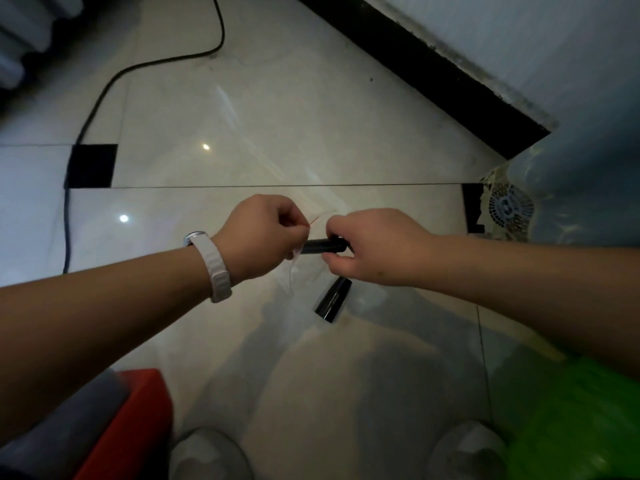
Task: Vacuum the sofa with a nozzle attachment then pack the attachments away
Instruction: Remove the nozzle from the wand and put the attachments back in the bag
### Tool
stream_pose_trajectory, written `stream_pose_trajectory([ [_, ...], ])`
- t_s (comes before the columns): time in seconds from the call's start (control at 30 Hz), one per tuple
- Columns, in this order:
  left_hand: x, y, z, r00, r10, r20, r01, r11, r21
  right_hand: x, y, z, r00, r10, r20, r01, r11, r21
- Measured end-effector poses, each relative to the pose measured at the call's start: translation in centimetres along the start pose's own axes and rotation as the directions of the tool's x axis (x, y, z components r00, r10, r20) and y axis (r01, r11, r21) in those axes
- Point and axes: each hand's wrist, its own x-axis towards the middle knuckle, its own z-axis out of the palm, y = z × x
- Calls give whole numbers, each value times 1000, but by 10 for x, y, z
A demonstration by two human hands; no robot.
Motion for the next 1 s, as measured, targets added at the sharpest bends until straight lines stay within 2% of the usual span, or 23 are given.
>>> stream_pose_trajectory([
  [0.13, -4, -5, -2, 999, -35, -5, 35, 997, -69, 7, -3, 1, 999, 26, 18, -26, 1000, 0],
  [0.27, -2, -8, -2, 998, -68, 8, 69, 990, -121, 5, 1, 5, 995, 82, 50, -85, 994, 70],
  [0.43, 0, -1, -1, 996, -81, 28, 85, 969, -231, -2, -1, 12, 978, 183, 104, -208, 912, 353],
  [0.53, -1, 0, -1, 997, -75, 30, 80, 967, -242, -6, -4, 14, 967, 227, 111, -253, 864, 435],
  [0.7, -9, 4, 0, 994, -58, 90, 84, 946, -313, -2, -12, 5, 961, 260, -95, -219, 924, 313],
  [0.83, -16, 13, 4, 991, -8, 133, 59, 921, -385, 7, -14, 2, 969, 236, -72, -210, 942, 261],
  [1.0, -15, 1, -1, 996, -52, 70, 74, 932, -355, 8, -12, 11, 976, 204, -78, -174, 942, 288],
])
